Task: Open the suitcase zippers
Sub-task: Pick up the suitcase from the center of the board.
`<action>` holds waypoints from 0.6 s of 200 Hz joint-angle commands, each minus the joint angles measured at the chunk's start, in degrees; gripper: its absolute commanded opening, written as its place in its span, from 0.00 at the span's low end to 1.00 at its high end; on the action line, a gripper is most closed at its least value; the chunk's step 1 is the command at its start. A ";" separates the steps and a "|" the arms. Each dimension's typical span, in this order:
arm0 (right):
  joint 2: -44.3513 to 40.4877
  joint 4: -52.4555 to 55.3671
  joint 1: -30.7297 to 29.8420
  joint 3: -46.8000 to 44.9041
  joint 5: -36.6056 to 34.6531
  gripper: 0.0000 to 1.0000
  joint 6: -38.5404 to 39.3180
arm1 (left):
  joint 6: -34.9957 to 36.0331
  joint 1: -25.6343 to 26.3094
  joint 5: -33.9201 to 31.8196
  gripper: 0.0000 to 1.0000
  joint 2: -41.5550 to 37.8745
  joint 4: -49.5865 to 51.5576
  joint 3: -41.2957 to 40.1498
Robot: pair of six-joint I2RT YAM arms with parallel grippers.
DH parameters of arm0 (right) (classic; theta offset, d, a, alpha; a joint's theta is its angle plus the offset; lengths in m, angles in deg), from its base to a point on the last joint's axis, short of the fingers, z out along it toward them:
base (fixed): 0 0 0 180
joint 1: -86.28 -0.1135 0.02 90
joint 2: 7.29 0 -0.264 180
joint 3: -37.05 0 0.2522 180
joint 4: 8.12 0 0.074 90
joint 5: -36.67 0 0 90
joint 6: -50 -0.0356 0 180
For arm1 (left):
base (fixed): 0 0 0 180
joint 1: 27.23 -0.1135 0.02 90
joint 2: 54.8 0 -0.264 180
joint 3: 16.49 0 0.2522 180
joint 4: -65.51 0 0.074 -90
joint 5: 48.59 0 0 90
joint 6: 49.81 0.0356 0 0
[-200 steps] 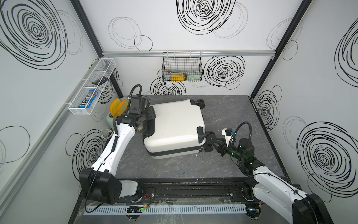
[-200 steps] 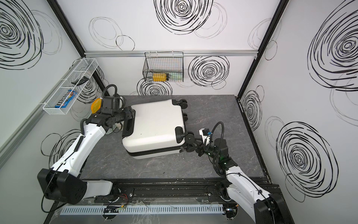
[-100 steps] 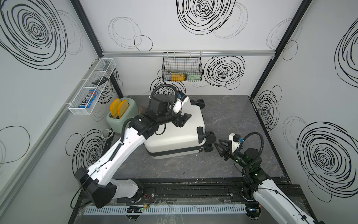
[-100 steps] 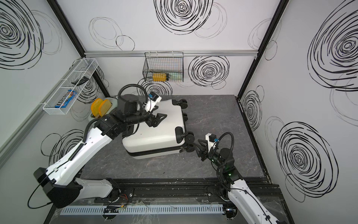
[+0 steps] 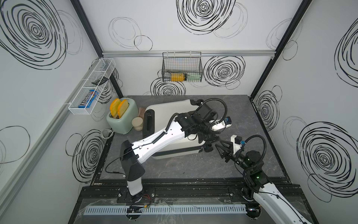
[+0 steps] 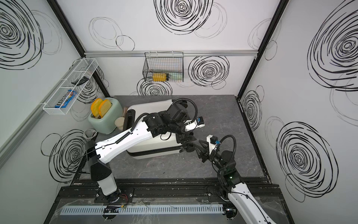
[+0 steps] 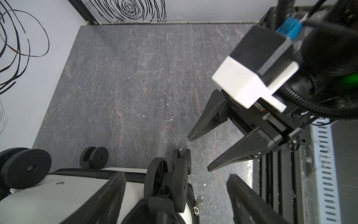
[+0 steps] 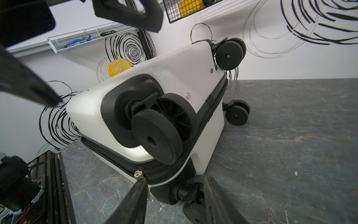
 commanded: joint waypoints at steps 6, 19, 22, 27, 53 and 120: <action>-1.03 0.29 -0.33 0.00 -0.55 0.51 0.67 | 3.79 1.58 -9.38 0.90 3.33 4.31 3.81; -1.26 0.49 -0.37 -0.14 -0.95 0.51 0.68 | 3.73 1.65 -11.39 0.91 4.18 3.82 4.11; -1.27 0.52 -0.36 -0.14 -1.01 0.51 0.68 | 3.73 1.61 -11.67 0.91 4.28 3.78 4.12; -1.40 0.57 -0.36 -0.20 -1.05 0.51 0.72 | 3.73 1.56 -12.27 0.91 4.50 3.61 4.03; -1.63 0.33 -0.36 -0.66 -1.21 0.51 0.68 | 4.47 0.33 -13.68 0.92 6.32 5.70 4.55; -1.78 0.38 -0.36 -1.14 -1.39 0.50 0.62 | 7.59 -0.93 -10.20 0.78 10.50 10.33 6.80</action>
